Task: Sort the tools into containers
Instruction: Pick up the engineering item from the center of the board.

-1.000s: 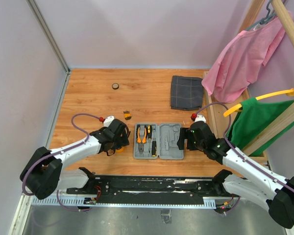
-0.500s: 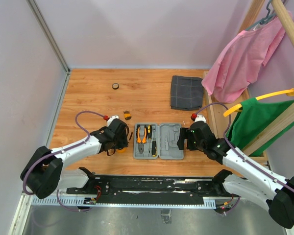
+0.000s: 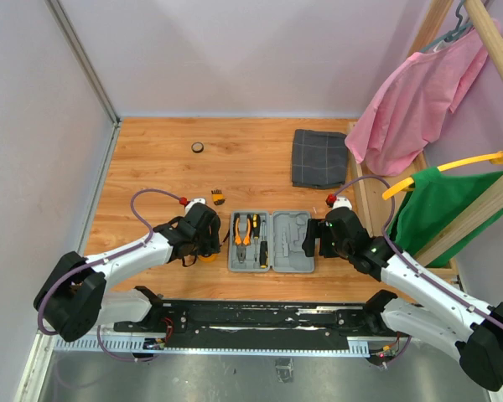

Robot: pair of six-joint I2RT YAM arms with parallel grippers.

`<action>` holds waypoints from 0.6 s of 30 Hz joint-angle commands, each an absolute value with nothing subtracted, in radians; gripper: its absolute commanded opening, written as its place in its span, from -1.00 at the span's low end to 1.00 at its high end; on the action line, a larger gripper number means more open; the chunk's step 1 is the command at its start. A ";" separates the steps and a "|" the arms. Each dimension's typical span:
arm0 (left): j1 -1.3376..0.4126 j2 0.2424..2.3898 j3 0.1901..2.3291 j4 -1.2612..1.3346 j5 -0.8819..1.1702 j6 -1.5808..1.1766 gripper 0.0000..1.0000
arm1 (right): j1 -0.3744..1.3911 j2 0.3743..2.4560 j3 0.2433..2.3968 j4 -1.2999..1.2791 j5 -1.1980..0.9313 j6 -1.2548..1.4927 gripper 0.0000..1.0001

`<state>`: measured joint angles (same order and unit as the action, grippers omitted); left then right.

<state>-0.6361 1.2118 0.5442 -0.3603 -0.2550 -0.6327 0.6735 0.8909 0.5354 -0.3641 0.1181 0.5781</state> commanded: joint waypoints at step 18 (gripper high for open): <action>-0.635 0.851 0.733 -0.494 -0.388 -0.667 0.74 | 0.670 1.008 0.715 -0.206 -0.158 0.347 0.76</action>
